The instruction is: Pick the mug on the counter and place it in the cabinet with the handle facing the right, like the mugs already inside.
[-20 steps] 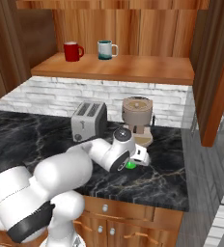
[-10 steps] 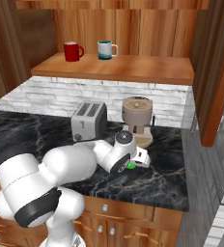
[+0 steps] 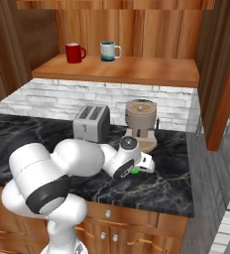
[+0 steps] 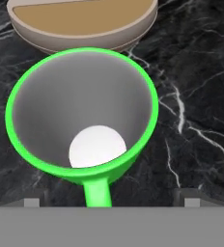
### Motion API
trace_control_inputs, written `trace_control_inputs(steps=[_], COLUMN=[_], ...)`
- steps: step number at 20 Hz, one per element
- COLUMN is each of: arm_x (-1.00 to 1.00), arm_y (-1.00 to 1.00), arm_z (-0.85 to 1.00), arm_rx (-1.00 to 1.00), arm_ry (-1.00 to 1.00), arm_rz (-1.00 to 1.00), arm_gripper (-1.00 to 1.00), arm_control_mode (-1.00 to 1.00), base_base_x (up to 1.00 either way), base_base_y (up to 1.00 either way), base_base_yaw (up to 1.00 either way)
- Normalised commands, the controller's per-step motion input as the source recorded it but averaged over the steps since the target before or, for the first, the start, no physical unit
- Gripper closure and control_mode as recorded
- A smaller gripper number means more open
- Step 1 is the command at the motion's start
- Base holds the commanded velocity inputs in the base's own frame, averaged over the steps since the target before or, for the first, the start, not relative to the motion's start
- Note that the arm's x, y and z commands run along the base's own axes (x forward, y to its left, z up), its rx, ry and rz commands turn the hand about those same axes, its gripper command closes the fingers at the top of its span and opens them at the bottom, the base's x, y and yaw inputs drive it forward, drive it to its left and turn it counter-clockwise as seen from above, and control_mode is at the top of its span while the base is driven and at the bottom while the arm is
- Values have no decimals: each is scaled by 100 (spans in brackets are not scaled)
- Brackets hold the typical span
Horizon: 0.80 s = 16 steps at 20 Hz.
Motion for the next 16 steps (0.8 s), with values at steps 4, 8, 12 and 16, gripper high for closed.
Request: trace_control_inputs(steps=[4,8,12,16], arm_x=[16,12,8,3], arm_y=[-9,-5,-5,-3], arm_z=[-16,-21,-19,-19], arm_rx=[0,2,3,5], arm_ry=[0,0,0,0], arm_rz=[0,0,0,0], arm_gripper=[-100,100,100,100], arm_control_mode=[-100,-100,-100,-100], base_base_x=[0,0,0,0], base_base_y=[0,0,0,0], base_base_yaw=[0,0,0,0])
